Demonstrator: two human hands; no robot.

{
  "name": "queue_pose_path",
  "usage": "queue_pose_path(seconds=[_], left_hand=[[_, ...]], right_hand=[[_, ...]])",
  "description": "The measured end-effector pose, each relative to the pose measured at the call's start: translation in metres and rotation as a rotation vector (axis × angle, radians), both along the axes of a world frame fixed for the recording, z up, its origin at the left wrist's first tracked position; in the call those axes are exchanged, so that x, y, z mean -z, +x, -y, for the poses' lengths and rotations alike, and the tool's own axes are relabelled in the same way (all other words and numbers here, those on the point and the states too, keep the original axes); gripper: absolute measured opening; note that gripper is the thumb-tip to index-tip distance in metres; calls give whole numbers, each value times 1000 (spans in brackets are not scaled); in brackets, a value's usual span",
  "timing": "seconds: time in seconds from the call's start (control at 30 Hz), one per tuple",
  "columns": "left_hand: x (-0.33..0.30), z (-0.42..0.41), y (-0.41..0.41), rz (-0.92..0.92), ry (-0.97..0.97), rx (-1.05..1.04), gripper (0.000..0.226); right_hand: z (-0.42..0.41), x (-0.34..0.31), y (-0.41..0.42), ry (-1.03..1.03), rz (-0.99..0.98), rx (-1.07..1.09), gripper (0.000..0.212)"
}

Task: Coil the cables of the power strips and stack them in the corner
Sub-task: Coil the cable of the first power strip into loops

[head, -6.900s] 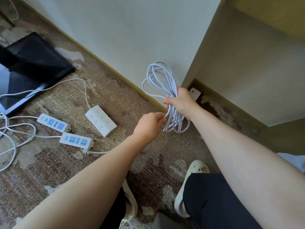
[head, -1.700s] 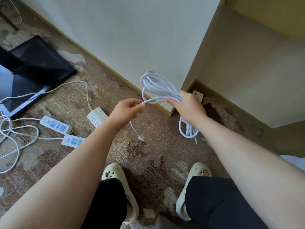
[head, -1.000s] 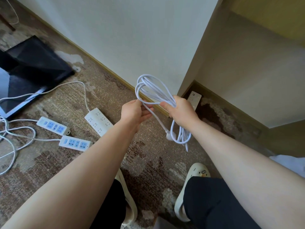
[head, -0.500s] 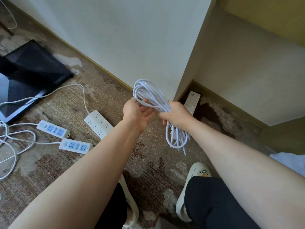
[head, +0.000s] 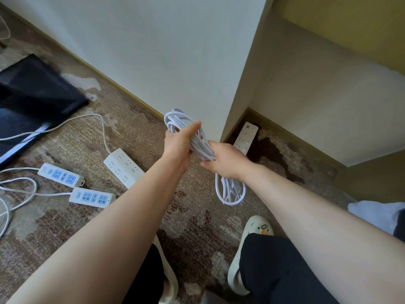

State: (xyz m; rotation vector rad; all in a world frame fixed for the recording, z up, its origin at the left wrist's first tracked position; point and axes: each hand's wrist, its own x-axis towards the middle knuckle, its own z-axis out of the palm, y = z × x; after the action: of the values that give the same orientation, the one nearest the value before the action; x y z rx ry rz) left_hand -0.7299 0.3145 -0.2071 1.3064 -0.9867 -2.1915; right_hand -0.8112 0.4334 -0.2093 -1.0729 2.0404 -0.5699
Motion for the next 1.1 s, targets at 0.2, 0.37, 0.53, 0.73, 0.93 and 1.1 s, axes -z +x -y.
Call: queue_pose_path(seconds=[0.2,0.37,0.53,0.73,0.93,1.1], left_hand=[[5,-22,-22,105,-133,38,37],[15,-54,-42,88,-187,223,36],[47,-69,-61,-28,-272,580,31],[136,-78,-60,377,-513,743,49],[202,-90,-99,616,-910,1131,54],[250,-102,-127,766,-1127,1264,71]], right_hand=[[-32,2,-21,13,155,157,17],[-73,27,-23,-73,200,330,16],[-110,70,-30,-164,144,615,14],[-137,128,-61,-129,87,911,9],[-154,178,-93,-68,30,1114,10],[-161,219,-97,-44,-10,1145,16]])
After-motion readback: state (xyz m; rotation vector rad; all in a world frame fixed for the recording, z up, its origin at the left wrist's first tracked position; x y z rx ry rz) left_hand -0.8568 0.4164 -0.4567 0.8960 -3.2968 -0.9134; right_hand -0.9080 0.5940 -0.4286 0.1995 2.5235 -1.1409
